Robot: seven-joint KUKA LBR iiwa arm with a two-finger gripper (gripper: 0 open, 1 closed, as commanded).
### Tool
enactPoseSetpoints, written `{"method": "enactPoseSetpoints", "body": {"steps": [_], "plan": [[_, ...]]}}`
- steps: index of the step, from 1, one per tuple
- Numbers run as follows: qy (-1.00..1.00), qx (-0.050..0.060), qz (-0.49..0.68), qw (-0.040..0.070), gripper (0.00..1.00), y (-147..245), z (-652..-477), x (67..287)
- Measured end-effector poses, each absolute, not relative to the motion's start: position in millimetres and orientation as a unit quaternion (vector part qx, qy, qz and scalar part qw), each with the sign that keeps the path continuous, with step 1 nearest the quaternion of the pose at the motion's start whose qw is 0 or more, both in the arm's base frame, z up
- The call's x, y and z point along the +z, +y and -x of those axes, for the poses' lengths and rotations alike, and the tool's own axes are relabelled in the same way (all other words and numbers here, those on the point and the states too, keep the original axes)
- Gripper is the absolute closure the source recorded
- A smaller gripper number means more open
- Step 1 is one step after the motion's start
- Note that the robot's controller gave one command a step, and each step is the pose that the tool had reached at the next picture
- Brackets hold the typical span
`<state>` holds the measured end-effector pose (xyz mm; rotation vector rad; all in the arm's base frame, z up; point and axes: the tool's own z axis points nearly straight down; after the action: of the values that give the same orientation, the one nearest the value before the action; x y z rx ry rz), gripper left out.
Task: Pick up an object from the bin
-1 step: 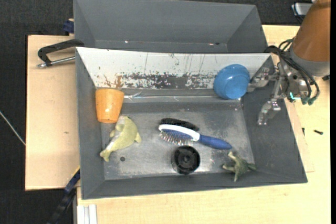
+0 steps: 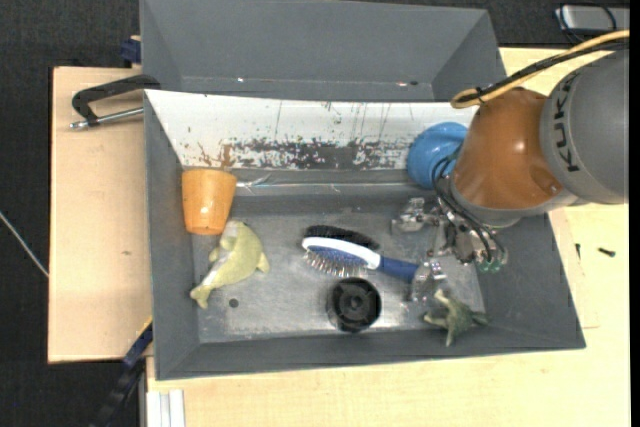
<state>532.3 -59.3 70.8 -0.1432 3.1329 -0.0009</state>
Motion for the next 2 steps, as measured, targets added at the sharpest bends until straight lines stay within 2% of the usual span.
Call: {"method": "enactPoseSetpoints", "body": {"steps": [1,2], "plan": [[0.999,-0.001,0.044,0.006,1.0,-60.8,-534.5,73.9],[0.999,0.0,0.045,0.002,0.0,-60.7,-532.1,72.4]]}}
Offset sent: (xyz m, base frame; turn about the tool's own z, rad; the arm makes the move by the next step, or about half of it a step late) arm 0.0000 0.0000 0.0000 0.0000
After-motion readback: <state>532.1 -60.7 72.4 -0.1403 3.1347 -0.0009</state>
